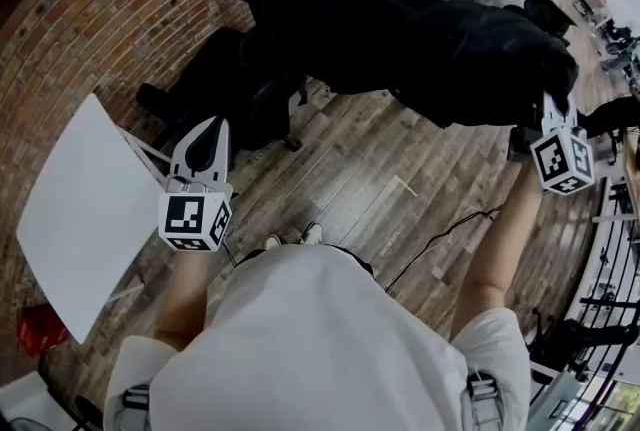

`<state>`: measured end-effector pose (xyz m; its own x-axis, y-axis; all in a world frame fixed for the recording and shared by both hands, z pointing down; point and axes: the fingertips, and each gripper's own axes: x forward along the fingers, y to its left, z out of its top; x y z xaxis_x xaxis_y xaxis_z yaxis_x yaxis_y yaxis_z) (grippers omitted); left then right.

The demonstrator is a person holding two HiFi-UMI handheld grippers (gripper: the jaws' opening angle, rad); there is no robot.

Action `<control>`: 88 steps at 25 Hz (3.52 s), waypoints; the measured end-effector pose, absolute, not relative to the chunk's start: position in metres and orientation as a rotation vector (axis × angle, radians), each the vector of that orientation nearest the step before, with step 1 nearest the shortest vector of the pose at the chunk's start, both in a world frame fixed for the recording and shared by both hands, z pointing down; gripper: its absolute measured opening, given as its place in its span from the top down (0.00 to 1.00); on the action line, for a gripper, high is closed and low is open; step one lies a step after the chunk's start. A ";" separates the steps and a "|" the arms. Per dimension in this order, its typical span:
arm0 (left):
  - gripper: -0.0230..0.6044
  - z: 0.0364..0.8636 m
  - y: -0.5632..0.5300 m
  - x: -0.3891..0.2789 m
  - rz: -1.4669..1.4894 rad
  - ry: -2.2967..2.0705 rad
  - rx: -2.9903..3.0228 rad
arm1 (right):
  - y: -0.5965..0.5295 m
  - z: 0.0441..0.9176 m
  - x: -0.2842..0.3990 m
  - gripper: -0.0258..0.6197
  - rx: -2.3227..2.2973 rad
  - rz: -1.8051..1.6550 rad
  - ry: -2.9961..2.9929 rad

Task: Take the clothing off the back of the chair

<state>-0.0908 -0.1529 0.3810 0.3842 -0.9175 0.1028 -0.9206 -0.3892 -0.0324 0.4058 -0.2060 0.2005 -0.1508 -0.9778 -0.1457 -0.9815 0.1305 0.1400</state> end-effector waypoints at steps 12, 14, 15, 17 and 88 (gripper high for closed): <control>0.92 0.383 -0.162 -0.083 0.196 -1.692 2.606 | -0.164 0.209 0.447 0.87 -2.085 0.219 2.219; 0.92 0.384 -0.164 -0.079 0.200 -1.684 2.611 | -0.157 0.206 0.450 0.87 -2.060 0.202 2.198; 0.92 0.384 -0.165 -0.078 0.202 -1.681 2.613 | -0.153 0.203 0.451 0.87 -2.056 0.204 2.185; 0.92 0.384 -0.165 -0.076 0.208 -1.679 2.613 | -0.144 0.195 0.453 0.87 -2.044 0.220 2.163; 0.92 0.310 -0.142 -0.174 -0.027 -2.096 2.463 | -0.104 0.285 0.373 0.87 -2.207 0.125 2.172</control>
